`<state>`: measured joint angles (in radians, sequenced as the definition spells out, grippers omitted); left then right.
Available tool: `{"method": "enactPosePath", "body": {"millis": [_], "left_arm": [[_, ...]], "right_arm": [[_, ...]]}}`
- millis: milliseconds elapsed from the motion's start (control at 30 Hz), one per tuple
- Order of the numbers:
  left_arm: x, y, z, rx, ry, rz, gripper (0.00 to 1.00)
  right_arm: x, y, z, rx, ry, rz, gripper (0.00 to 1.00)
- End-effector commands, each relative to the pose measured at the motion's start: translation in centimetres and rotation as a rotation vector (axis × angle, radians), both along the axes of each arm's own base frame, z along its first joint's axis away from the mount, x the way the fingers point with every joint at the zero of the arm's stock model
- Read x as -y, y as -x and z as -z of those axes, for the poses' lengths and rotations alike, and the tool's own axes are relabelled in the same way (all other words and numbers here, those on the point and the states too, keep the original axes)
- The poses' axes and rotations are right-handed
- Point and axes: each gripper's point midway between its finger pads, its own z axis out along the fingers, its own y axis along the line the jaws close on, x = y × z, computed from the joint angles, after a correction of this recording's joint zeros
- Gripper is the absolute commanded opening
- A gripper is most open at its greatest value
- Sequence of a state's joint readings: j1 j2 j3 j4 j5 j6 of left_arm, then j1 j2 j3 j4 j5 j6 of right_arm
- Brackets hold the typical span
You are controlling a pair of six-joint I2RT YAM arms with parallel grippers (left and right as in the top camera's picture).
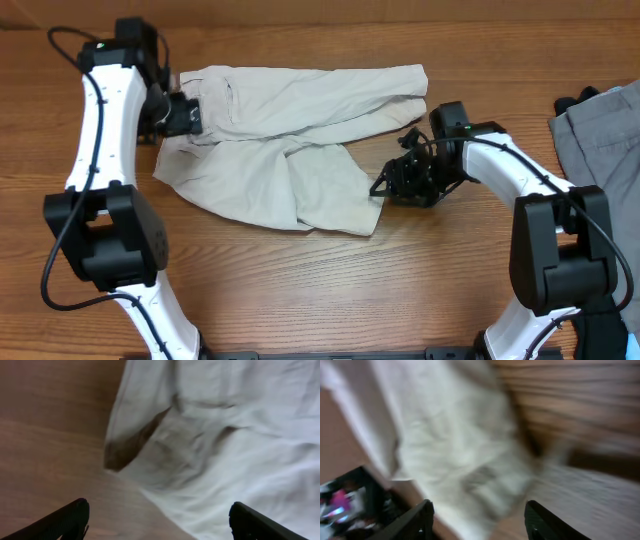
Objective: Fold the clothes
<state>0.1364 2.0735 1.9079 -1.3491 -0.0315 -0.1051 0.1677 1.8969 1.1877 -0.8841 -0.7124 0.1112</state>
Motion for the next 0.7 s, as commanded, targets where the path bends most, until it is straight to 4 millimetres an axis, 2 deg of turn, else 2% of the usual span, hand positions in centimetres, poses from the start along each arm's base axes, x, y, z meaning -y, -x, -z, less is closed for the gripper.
{"method": "enactPosePath", "body": {"millis": [0,67,133,200,267,400,567,667], "left_arm": [[-2.6,2.5,2.2,-0.089,-0.016,-0.093,0.93],[-3.3,4.0,3.6,-0.137,0.011,-0.124,0.93],[-3.3,5.1,4.9,-0.167,0.053,-0.144,0.92],[-2.7,5.8,5.9,-0.183,0.110,-0.135,0.92],[-1.8,5.9,6.7,-0.180,0.168,-0.112,0.91],[-0.4,5.1,7.0,-0.137,0.240,-0.041,0.91],[1.0,3.6,6.8,-0.071,0.295,0.030,0.90],[2.2,3.1,6.6,-0.043,0.341,0.093,0.83]], "right_arm": [[-2.4,0.5,-2.9,0.025,-0.179,-0.044,0.59],[-2.5,0.4,-3.0,0.030,-0.190,-0.045,0.51],[-2.4,0.3,-2.9,0.034,-0.179,-0.044,0.48],[-1.9,0.4,-2.2,0.028,-0.126,-0.039,0.51],[-0.9,0.7,-1.2,0.014,-0.043,-0.038,0.58],[0.6,1.1,0.1,0.000,0.068,-0.036,0.64],[0.1,0.5,0.1,0.018,0.062,-0.023,0.65],[-0.9,-0.1,0.0,0.021,0.033,0.010,0.64]]}}
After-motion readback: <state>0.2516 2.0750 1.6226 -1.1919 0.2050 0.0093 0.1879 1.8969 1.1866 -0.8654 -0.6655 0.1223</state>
